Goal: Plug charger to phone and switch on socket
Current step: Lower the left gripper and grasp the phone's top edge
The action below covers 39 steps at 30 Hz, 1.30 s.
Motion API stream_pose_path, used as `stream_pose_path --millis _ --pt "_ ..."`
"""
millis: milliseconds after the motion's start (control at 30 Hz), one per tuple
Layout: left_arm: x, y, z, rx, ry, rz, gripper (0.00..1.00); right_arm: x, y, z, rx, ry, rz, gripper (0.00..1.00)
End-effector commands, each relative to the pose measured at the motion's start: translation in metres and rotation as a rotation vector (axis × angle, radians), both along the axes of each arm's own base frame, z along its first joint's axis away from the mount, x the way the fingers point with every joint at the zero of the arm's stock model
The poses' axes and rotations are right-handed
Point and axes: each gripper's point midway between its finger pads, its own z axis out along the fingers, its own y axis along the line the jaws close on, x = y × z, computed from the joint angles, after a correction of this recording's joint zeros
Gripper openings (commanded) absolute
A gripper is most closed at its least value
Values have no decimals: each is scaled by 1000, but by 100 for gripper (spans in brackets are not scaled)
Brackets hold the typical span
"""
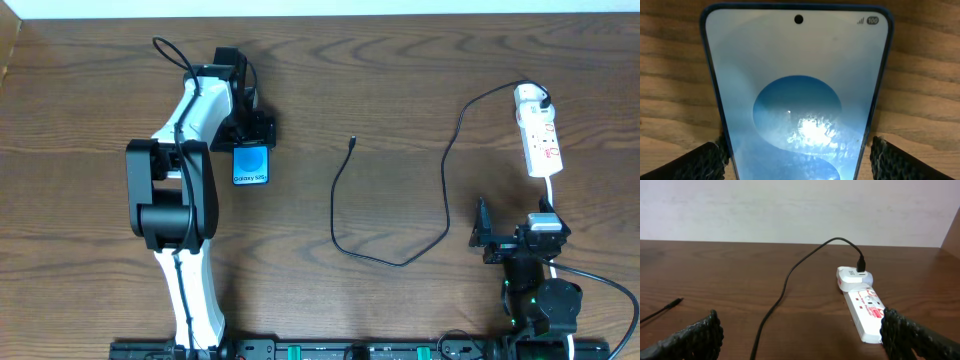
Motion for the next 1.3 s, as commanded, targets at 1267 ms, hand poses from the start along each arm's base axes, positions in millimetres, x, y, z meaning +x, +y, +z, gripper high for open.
stream_pose_path --millis 1267 --pt "-30 -3 -35 109 86 9 75 0 5 -1 7 4 22 99"
